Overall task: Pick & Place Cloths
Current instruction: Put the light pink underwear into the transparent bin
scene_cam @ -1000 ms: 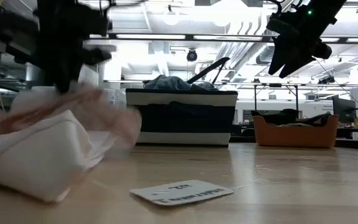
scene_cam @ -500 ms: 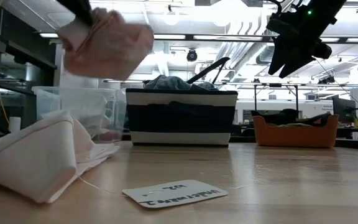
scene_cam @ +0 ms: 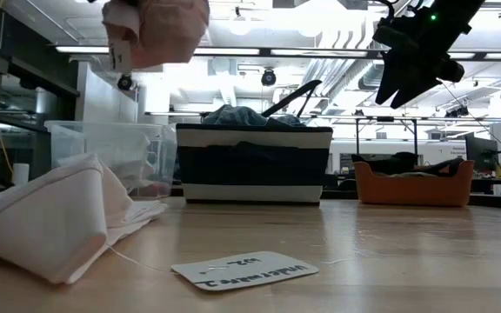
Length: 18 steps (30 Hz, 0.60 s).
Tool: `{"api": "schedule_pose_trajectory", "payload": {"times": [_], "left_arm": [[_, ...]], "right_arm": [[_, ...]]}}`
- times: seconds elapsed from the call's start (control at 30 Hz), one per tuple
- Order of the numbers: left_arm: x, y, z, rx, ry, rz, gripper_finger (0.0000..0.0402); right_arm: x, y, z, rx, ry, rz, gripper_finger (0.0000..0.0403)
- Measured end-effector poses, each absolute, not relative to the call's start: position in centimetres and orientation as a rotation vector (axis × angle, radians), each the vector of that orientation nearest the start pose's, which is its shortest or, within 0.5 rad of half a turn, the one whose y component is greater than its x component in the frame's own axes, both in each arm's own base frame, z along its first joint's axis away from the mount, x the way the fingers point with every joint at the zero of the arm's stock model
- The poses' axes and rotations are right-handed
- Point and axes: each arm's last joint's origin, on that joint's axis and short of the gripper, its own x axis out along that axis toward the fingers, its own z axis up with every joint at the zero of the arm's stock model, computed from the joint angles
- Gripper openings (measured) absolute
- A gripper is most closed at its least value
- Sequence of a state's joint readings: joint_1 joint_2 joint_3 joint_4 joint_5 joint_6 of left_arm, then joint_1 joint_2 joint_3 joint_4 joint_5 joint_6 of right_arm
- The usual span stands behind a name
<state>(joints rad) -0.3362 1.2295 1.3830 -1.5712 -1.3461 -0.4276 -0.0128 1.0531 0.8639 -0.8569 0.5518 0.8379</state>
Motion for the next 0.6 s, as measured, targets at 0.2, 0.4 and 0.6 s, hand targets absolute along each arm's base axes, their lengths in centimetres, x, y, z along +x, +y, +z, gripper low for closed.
{"api": "schedule_pose_trajectory", "payload": {"times": [0.2,0.4,0.6], "left_arm": [[16.2,0.7,38.4,0.588,0.776,1.192,0.0002],[14.9,4.7,38.6,0.421,0.871,1.388,0.0002],[14.1,8.0,38.1,0.242,0.995,1.478,0.0002]], "right_arm": [[18.7,-1.8,26.6,0.463,0.728,-0.888,0.0205],[18.7,-1.8,26.6,0.463,0.728,-0.888,0.0205],[18.7,-1.8,26.6,0.463,0.728,-0.889,0.0205]]}}
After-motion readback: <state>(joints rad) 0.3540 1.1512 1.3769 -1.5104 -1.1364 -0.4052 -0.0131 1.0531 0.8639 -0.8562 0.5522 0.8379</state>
